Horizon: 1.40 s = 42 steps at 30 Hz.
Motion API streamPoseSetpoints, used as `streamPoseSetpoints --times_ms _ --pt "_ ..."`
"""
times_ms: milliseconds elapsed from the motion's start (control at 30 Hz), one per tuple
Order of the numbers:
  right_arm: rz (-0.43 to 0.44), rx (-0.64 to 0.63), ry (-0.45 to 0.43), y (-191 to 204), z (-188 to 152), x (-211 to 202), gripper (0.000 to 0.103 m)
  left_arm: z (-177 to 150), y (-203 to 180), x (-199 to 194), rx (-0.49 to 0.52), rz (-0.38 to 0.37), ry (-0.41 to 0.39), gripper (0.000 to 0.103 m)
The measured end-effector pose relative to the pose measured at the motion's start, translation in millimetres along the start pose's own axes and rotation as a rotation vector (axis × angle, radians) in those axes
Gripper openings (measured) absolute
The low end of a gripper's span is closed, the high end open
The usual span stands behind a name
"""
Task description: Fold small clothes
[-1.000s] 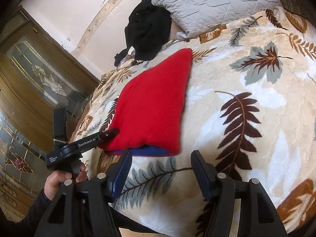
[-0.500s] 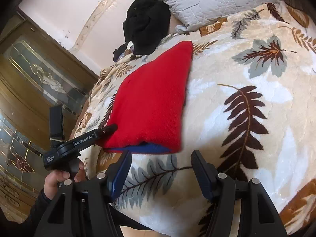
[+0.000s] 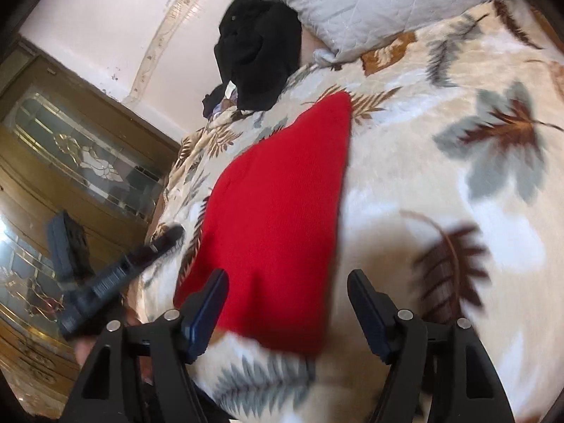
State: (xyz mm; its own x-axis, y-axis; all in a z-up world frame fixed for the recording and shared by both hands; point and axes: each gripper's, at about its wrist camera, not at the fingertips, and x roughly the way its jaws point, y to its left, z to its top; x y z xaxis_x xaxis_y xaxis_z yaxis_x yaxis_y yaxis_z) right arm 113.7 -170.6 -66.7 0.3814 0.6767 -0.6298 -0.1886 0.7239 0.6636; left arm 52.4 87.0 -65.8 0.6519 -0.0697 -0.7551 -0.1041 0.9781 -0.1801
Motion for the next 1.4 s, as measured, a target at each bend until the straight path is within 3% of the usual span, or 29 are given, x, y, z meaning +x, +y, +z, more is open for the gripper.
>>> streamPoseSetpoints --times_ms 67,133,200,267,367,433,500,567,633,767,867,933,1033,1133,1167,1200,1233,1267,1300,1333,1400 --pt "0.025 0.044 0.049 -10.8 18.7 22.2 0.074 -6.8 8.7 28.5 -0.009 0.048 0.089 0.063" --pt "0.015 0.102 0.093 -23.1 33.2 45.2 0.075 -13.0 18.2 33.0 -0.047 -0.005 0.075 0.065" --pt "0.054 0.115 0.132 -23.2 38.7 62.5 0.073 -13.8 18.8 33.3 -0.039 -0.013 0.069 0.065" --pt "0.039 0.052 0.148 -9.3 39.0 69.5 0.063 -13.5 18.6 35.0 -0.034 -0.014 0.069 0.065" --pt "-0.052 -0.031 0.143 8.9 37.5 67.2 0.043 -13.4 20.2 36.8 -0.028 -0.003 0.065 0.067" --pt "-0.104 -0.086 0.112 22.9 34.2 58.9 0.041 -15.6 20.2 35.1 -0.027 0.001 0.061 0.067" --pt "-0.147 -0.128 0.093 31.1 31.2 57.7 0.042 -17.9 19.3 34.3 -0.024 0.012 0.057 0.069" --pt "-0.152 -0.07 0.098 17.6 31.6 62.0 0.062 -18.2 18.9 35.3 -0.021 0.018 0.056 0.071" --pt "-0.095 0.027 0.093 3.0 29.0 55.3 0.071 -16.7 18.5 35.3 -0.013 0.021 0.061 0.071" --pt "-0.023 0.039 0.082 3.7 10.3 34.0 0.071 -15.8 17.0 34.9 0.0 0.031 0.063 0.071" --pt "-0.013 0.01 0.17 6.6 -9.4 47.9 0.071 -16.8 16.1 35.3 -0.007 0.039 0.061 0.071" --pt "-0.079 -0.077 0.177 17.6 -18.9 54.3 0.038 -16.7 15.1 35.1 -0.001 0.047 0.066 0.071" --pt "-0.11 -0.095 0.16 27.0 -17.5 49.8 0.033 -12.2 10.8 19.5 -0.001 0.063 0.072 0.069" --pt "-0.119 -0.098 0.156 27.0 -21.0 49.8 0.033 -14.3 4.4 -15.0 0.007 0.016 -0.02 0.069" --pt "-0.101 -0.071 0.151 24.2 -22.0 49.9 0.039 -16.9 3.1 -20.2 0.014 0.011 -0.034 0.069" --pt "-0.089 -0.047 0.147 19.7 -21.3 48.1 0.041 -23.0 1.6 -19.6 0.028 0.027 -0.03 0.069" --pt "-0.077 -0.026 0.147 16.6 -21.9 47.4 0.059 -29.5 2.1 -10.1 0.042 0.046 0.006 0.069" --pt "-0.056 -0.019 0.145 15.5 -22.7 45.8 0.064 -37.7 6.2 9.0 0.045 0.068 0.083 0.069" --pt "-0.047 -0.029 0.141 16.5 -23.0 42.9 0.064 -47.2 18.5 24.4 -0.01 0.038 0.124 0.071" --pt "-0.047 -0.039 0.137 17.1 -22.4 39.6 0.064 -50.1 26.3 22.7 -0.055 0.004 0.093 0.071" --pt "-0.029 -0.048 0.115 17.6 -16.8 28.9 0.064 -46.9 22.1 18.7 -0.032 0.019 0.091 0.071"
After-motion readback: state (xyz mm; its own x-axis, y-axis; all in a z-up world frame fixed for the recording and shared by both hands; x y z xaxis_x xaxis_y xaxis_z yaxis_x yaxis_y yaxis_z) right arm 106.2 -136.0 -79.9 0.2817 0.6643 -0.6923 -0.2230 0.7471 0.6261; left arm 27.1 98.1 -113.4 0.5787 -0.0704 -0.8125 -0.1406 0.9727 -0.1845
